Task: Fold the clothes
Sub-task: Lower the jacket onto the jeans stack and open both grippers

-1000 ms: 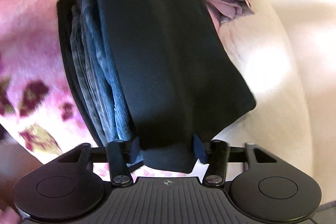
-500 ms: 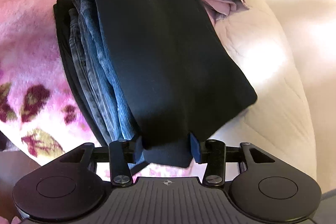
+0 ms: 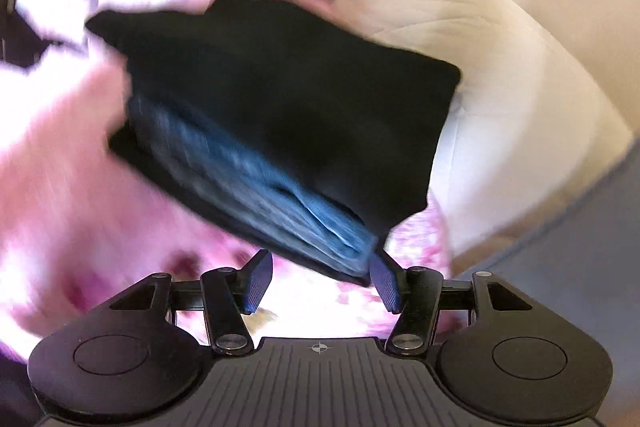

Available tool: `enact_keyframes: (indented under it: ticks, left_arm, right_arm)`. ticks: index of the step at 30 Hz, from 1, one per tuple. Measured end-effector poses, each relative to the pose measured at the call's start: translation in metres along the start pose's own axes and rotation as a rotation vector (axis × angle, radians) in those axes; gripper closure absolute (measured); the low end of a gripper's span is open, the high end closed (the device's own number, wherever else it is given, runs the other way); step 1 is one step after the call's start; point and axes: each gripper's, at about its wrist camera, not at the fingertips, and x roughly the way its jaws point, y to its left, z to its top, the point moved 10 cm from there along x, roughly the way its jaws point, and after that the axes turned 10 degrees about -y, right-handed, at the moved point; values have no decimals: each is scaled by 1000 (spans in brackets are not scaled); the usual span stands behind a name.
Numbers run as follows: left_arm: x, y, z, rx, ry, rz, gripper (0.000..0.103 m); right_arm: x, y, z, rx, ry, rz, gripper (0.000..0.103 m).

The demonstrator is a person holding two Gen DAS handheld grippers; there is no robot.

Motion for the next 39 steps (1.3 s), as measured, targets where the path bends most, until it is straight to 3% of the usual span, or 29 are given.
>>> enact_keyframes:
  ticks: [4,7,12,18,21,25,29,34,39]
  left_arm:
    - [11,15,24,-21,-48,-1,52]
    - [27,35,34,-61,-51,-3,51]
    - [68,71,52,-180,-27,-30,51]
    - [122,89,79,-285,-18,-123,62]
    - [164,88,80,-321,14,-172,67]
    - [207,85,73,-325,16,-171,62]
    - [238,88,76,-359,31,-173,63]
    - [246,84,81,-331,35,-186,73]
    - [209,100,83,-323,-20,-176,72]
  right_arm:
    - [-3,-25,28,245,-83,-18,46]
    - [3,-50,55,324,-141,-17,45]
    - [43,-101,101,380,-156,-1,38]
    - [106,-123,137,306,-132,50,39]
    - [147,-123,138,252,-92,63,55]
    - [208,-129,123,164,-5,9,60]
    - [251,-144,116,245,8,21,60]
    - [254,-148,114,263,8,34,59]
    - [223,-155,132,289,13,21,58]
